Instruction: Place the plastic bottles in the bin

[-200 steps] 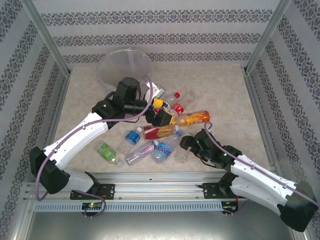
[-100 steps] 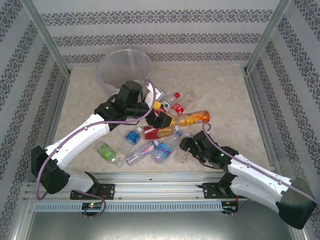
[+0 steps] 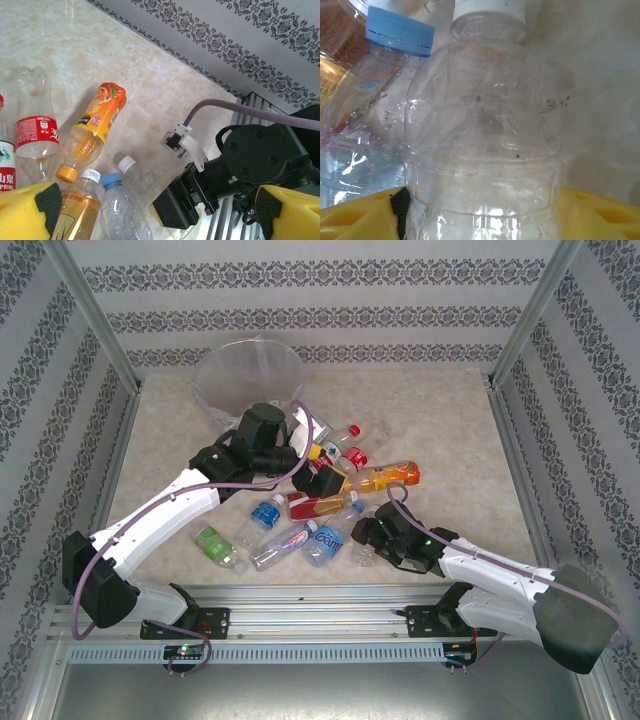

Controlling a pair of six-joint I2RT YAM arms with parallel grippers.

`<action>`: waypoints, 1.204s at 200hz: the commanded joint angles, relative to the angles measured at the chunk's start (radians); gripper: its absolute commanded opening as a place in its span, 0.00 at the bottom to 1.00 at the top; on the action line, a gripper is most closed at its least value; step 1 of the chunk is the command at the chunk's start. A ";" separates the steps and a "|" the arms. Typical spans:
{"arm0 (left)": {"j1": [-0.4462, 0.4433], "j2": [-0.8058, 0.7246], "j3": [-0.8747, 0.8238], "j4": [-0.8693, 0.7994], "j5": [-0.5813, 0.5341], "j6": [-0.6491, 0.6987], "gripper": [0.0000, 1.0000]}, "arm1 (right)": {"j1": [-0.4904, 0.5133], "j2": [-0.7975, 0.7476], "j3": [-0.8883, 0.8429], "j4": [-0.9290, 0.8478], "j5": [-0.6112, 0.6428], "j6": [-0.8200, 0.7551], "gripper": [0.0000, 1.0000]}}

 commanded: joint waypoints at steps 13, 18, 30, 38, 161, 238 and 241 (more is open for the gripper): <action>-0.019 -0.022 -0.009 -0.007 -0.004 0.012 1.00 | 0.014 0.017 -0.002 0.027 -0.011 -0.018 0.67; -0.019 -0.021 -0.007 -0.006 -0.001 0.007 1.00 | 0.013 0.015 0.000 0.028 -0.008 -0.022 0.65; -0.019 -0.016 0.001 -0.006 -0.004 -0.006 1.00 | 0.014 -0.001 0.000 0.016 0.003 -0.040 0.62; -0.019 -0.012 0.010 -0.014 -0.005 -0.008 1.00 | 0.013 -0.020 0.004 -0.003 0.021 -0.054 0.60; -0.018 -0.005 0.049 -0.028 -0.022 -0.240 1.00 | 0.011 -0.424 0.093 -0.050 0.111 -0.402 0.54; -0.018 -0.028 -0.150 0.249 -0.047 -0.386 1.00 | 0.006 -0.322 0.297 0.003 0.015 -0.669 0.54; -0.017 -0.028 -0.152 0.260 -0.046 -0.388 1.00 | 0.006 -0.319 0.299 0.005 0.015 -0.670 0.54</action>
